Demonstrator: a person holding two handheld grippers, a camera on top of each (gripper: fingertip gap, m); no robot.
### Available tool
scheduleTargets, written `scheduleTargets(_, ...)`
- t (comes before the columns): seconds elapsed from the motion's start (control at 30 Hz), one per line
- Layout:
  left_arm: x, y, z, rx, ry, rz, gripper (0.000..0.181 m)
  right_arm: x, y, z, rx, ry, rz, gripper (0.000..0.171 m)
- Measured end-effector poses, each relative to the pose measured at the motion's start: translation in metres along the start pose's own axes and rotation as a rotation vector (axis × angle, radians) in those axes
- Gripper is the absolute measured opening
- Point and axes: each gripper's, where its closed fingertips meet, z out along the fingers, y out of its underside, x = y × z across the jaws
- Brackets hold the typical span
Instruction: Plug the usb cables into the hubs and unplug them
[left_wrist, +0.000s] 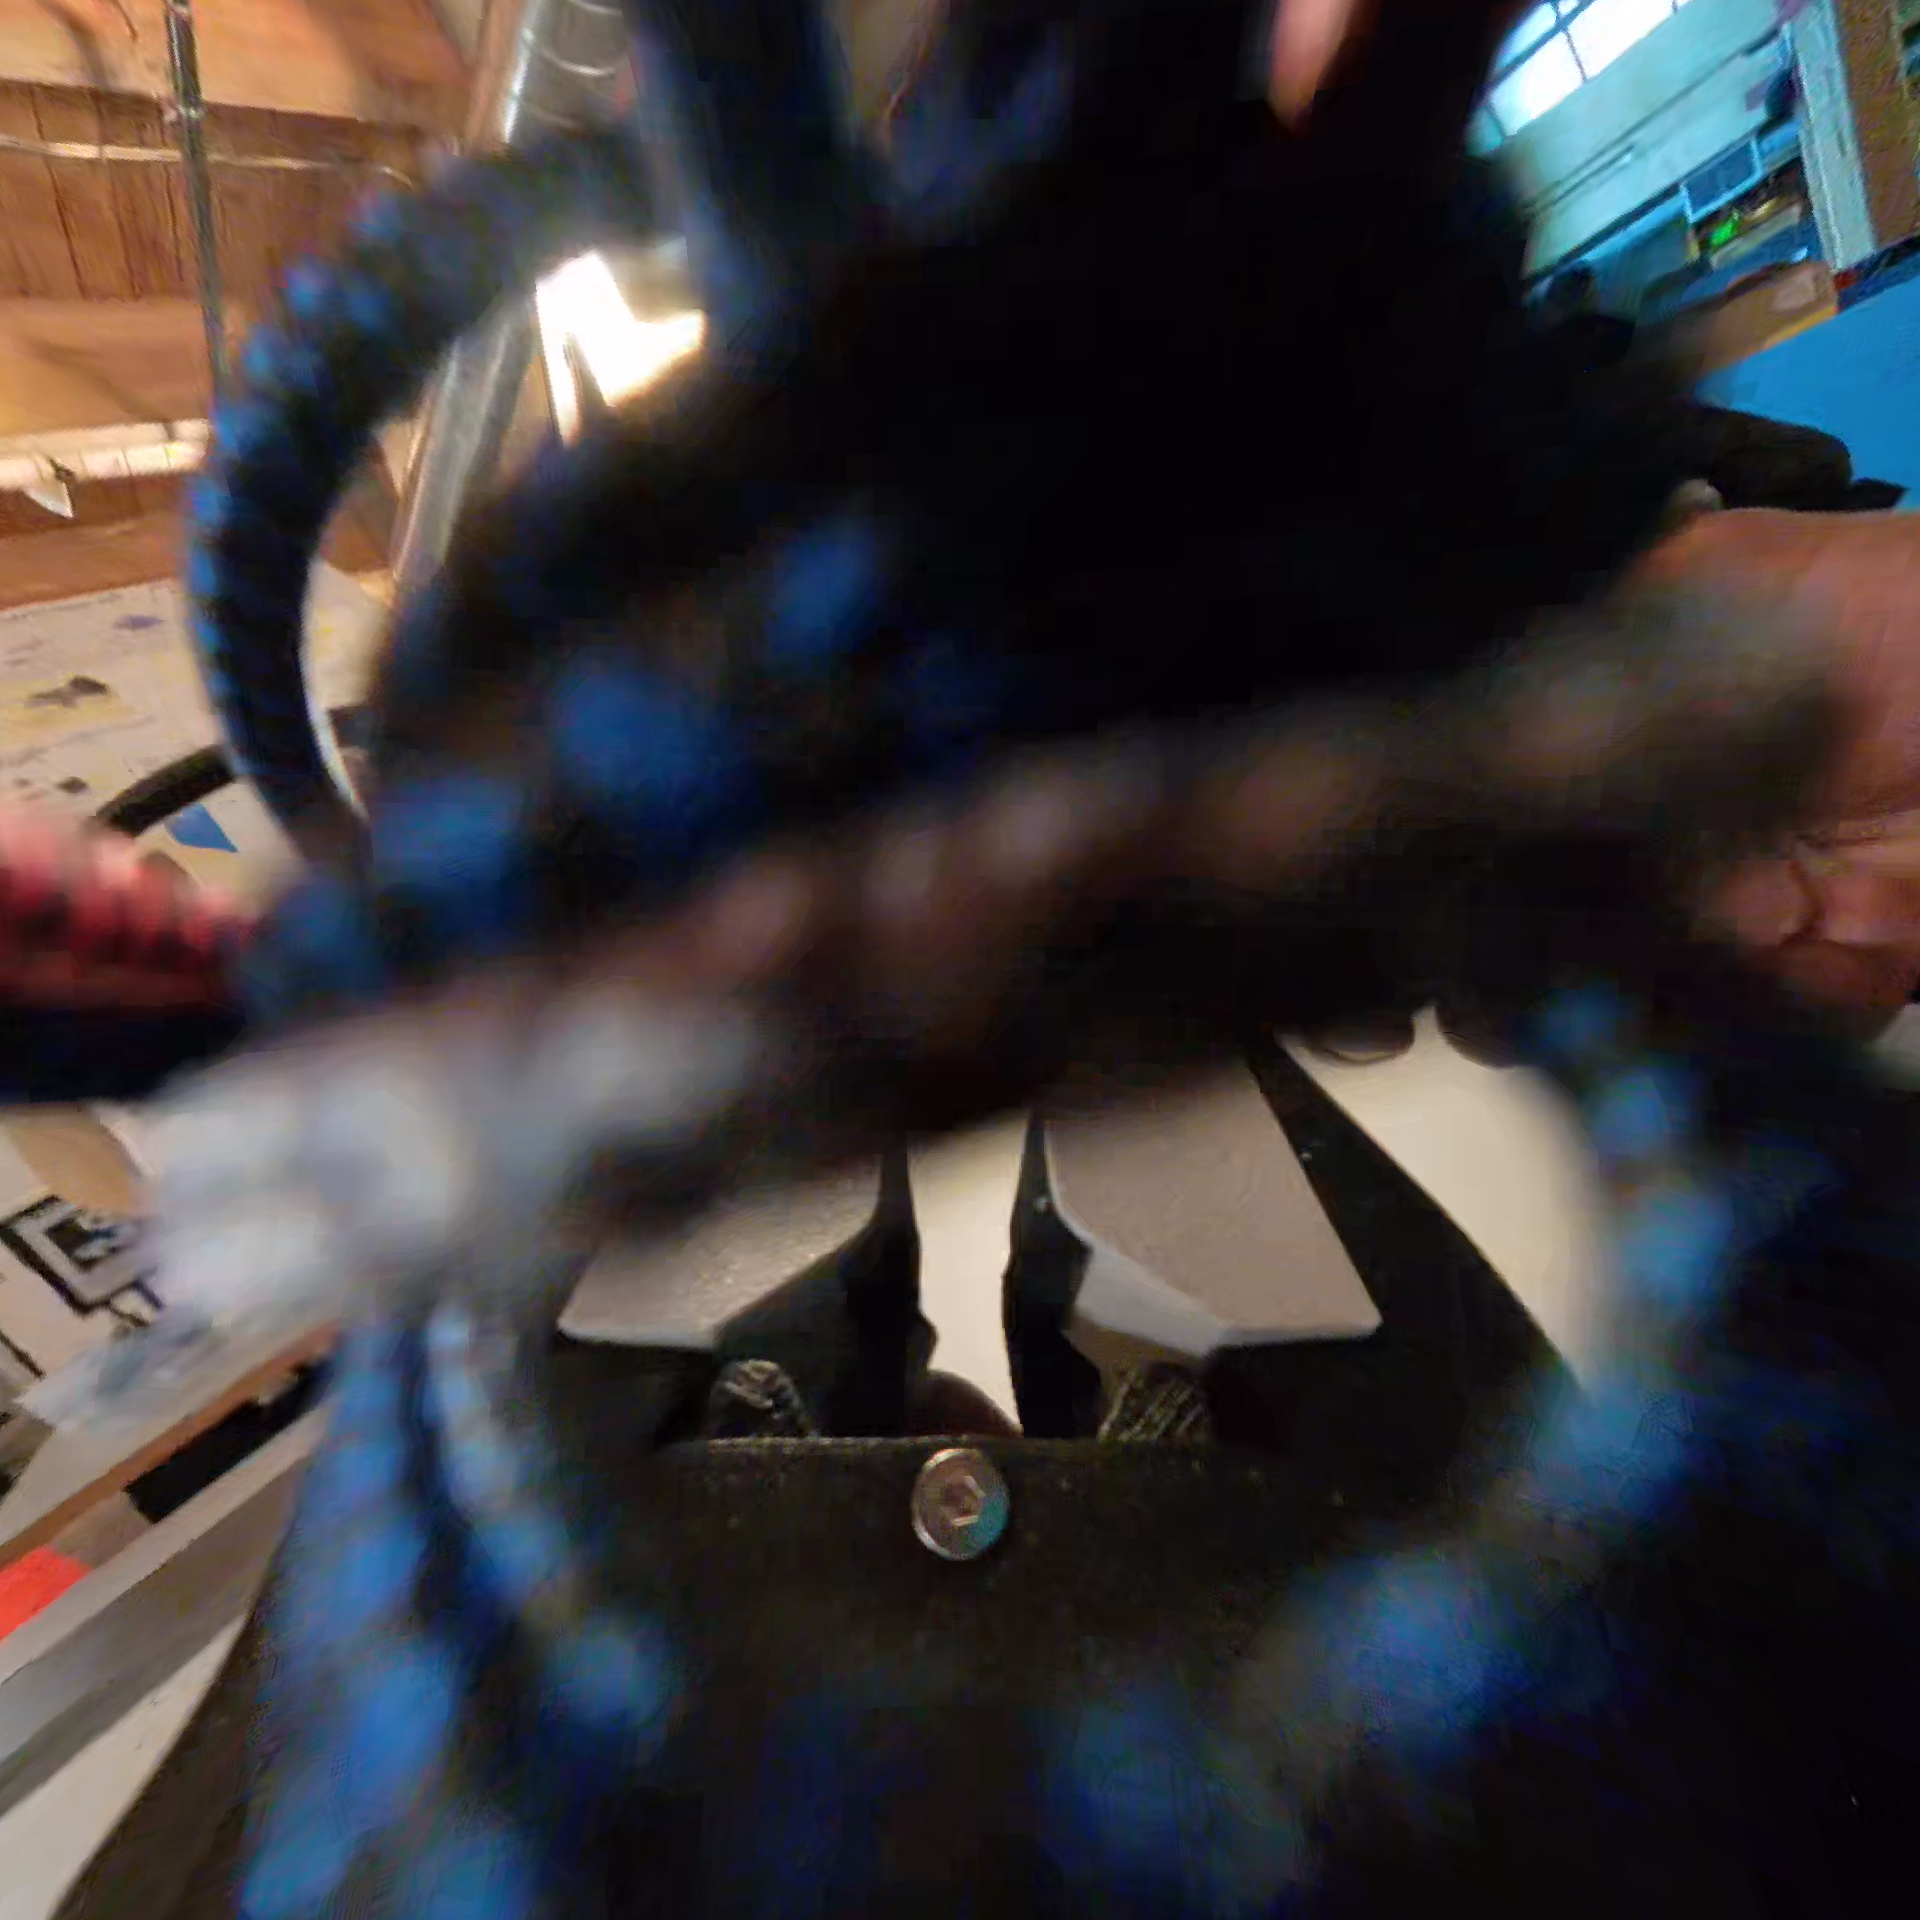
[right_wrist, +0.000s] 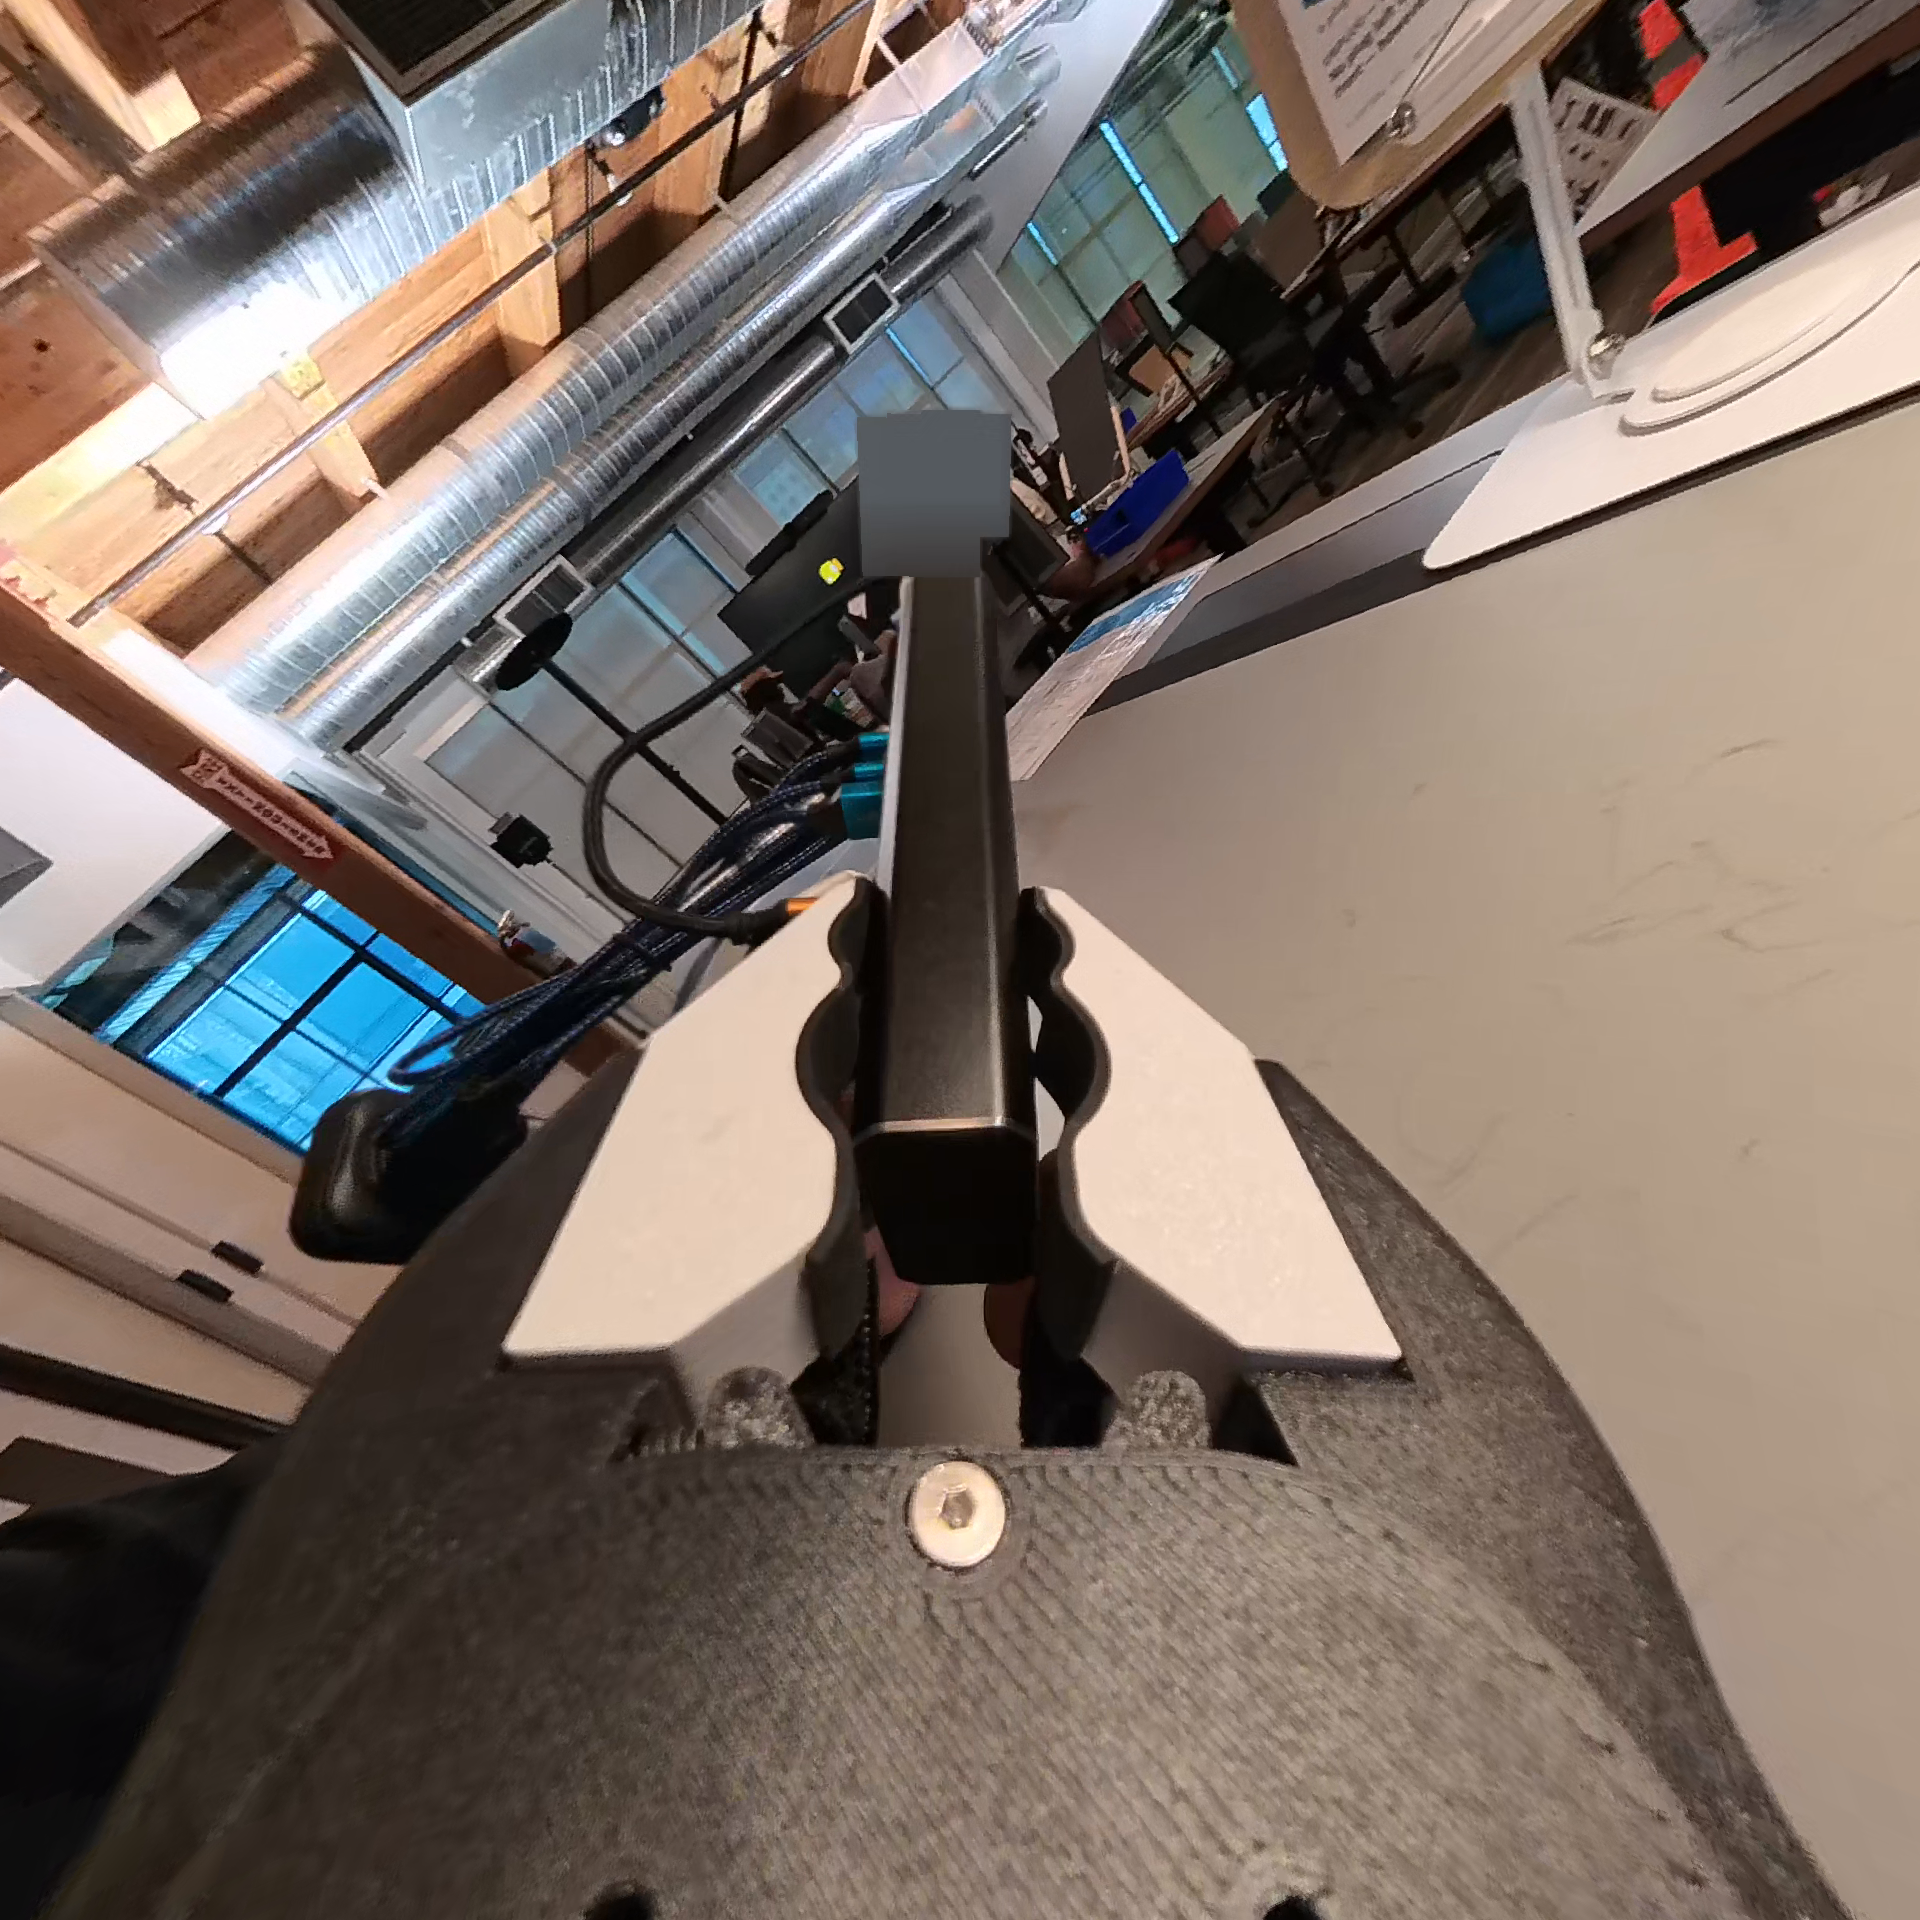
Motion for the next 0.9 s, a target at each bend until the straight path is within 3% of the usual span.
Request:
scheduleTargets(0.03, 0.000, 0.000, 0.001, 0.004, 0.002, -0.028, 0.015, 0.000, -0.001, 0.000, 0.008, 0.008, -0.011, 0.027)
scheduleTargets(0.1, 0.000, 0.000, 0.002, 0.015, 0.004, -0.056, 0.007, -0.003, -0.003, -0.001, 0.019, 0.005, -0.023, 0.027)
scheduleTargets(0.17, -0.002, -0.001, 0.003, 0.038, 0.020, -0.103, 0.015, -0.006, -0.005, -0.001, 0.031, -0.004, -0.020, 0.027)
scheduleTargets(0.33, 0.003, 0.000, 0.004, 0.024, 0.054, -0.124, 0.010, -0.005, -0.009, -0.003, 0.024, 0.018, -0.113, 0.026)
scheduleTargets(0.43, 0.013, -0.001, 0.004, 0.020, 0.107, -0.160, 0.032, -0.004, -0.014, -0.006, 0.056, 0.039, -0.167, 0.027)
scheduleTargets(0.6, 0.015, 0.029, 0.006, -0.154, 0.098, -0.154, 0.076, 0.009, -0.033, -0.018, 0.107, 0.110, -0.245, 0.027)
scheduleTargets(0.63, 0.013, 0.033, 0.006, -0.179, 0.093, -0.164, 0.061, 0.010, -0.039, -0.022, 0.119, 0.129, -0.271, 0.027)
scheduleTargets(0.67, 0.011, 0.036, 0.007, -0.207, 0.089, -0.174, 0.059, 0.011, -0.046, -0.027, 0.133, 0.151, -0.307, 0.027)
scheduleTargets(0.8, 0.012, 0.044, 0.004, -0.273, 0.097, -0.183, 0.065, 0.017, -0.090, -0.063, 0.195, 0.293, -0.472, 0.027)
scheduleTargets(0.9, 0.014, 0.046, 0.003, -0.303, 0.111, -0.197, 0.064, 0.032, -0.139, -0.113, 0.247, 0.457, -0.575, 0.027)
